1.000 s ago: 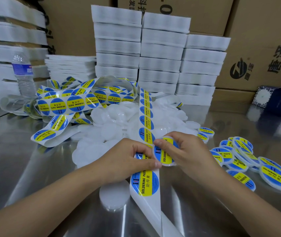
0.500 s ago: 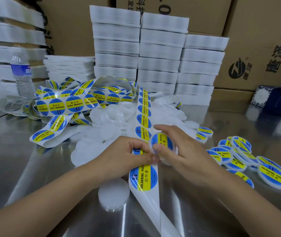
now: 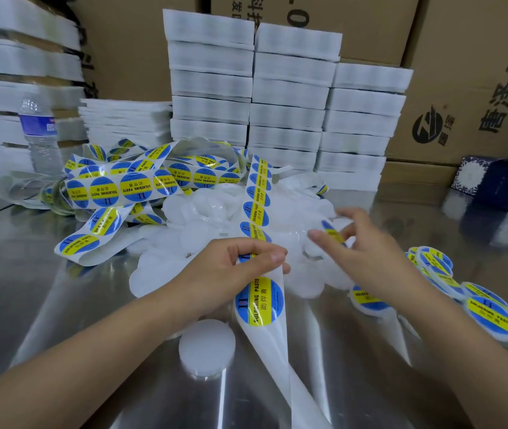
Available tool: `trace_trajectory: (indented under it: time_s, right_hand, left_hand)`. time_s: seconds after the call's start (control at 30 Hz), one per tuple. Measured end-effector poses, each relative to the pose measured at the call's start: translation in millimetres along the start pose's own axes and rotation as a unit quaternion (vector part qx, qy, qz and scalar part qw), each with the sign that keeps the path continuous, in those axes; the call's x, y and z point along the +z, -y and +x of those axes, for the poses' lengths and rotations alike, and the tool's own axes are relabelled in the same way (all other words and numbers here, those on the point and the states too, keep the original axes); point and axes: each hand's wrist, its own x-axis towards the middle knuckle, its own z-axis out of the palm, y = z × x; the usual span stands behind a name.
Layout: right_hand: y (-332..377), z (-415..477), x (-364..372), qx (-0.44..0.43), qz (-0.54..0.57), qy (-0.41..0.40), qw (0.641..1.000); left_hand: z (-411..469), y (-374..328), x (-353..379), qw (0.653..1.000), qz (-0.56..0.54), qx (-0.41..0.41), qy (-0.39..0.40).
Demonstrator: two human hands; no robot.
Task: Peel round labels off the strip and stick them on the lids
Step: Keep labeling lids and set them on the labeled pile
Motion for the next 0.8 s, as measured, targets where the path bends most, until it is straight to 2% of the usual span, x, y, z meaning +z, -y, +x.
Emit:
trace_trajectory:
  time_s: [0.1,0.23,0.3,0.6,0.7,0.73,0.8]
  right_hand:
    - [-17,9,-20,0.074,-0.151,-0.065,0.984]
    - [-35,14,-38,0.191,-0.343,0.002,0.92]
    - [-42,15,-42,0.223,-0.368,0.027,0.902]
    - [-50,16,-47,0.259,-0.39,0.062,0.881]
    - [-44,15,-45,0.235,-0.373,0.023,0.897]
    - [-40,15,-42,0.206,-0.343,-0.001,0.916]
    - [-26,13,-31,0.114,-0.214,-0.05,0.969]
  left_hand:
    - [0,3,-1,1.0,-0.009,-0.017,0.003]
    - [0,4,-2,0.999,-0.011,-0.028,0.019]
    - [-1,4,-3,0.999,-0.014,-0.015,0.027]
    - [-6,3,-4,0.996,-0.002,0.008,0.094]
    - [-5,5,-5,0.994,0.006,0.006,0.105]
    - [-5,6,-5,0.994,0.014,0.005,0.104]
    - [-3,7,-4,0.995,0.032,0.001,0.09]
